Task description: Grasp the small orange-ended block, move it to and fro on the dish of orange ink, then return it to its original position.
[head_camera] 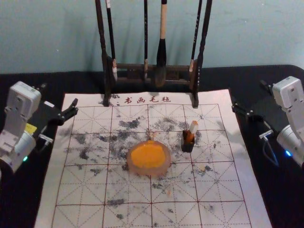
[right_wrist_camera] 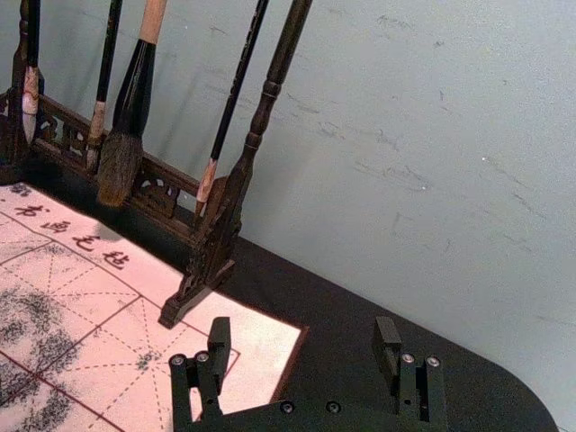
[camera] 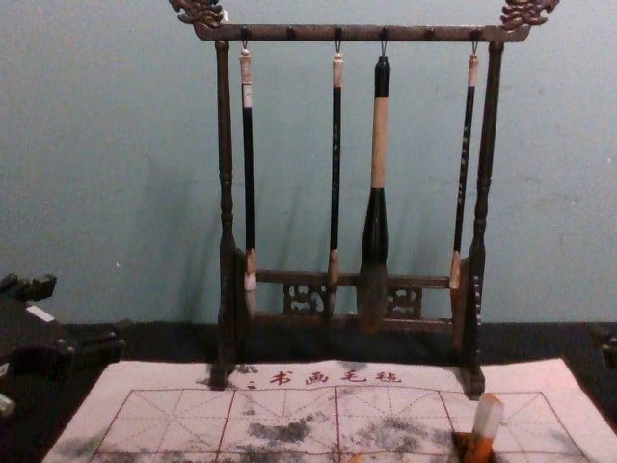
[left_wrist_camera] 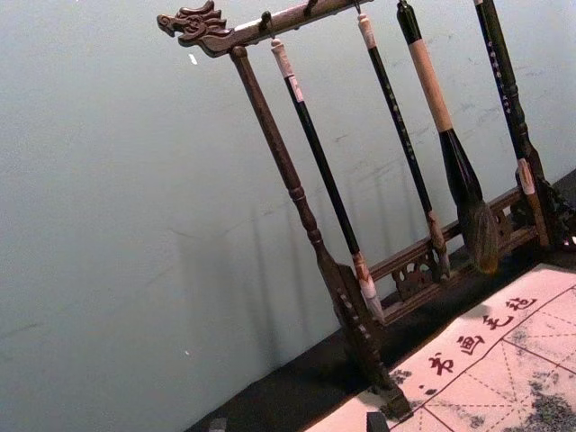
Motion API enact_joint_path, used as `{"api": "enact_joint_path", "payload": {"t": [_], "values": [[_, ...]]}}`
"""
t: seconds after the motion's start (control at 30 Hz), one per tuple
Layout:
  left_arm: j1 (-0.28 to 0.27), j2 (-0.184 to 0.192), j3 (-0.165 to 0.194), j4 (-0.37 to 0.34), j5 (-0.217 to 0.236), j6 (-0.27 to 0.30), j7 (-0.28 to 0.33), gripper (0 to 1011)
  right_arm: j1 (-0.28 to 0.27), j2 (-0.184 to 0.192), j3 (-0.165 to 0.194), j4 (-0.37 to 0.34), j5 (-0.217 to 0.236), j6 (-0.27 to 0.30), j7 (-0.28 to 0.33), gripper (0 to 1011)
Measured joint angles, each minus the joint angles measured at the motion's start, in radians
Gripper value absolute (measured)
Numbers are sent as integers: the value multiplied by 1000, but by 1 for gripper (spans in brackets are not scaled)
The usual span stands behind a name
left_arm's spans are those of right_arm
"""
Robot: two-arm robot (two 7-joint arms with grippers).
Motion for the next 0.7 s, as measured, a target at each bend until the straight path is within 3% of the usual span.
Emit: {"api": "enact_joint_path", "payload": {"t": [0.7], "values": [[0, 0, 0, 0, 0, 0, 0, 1001, 0, 0, 0, 0, 0, 0, 0, 1000]]}}
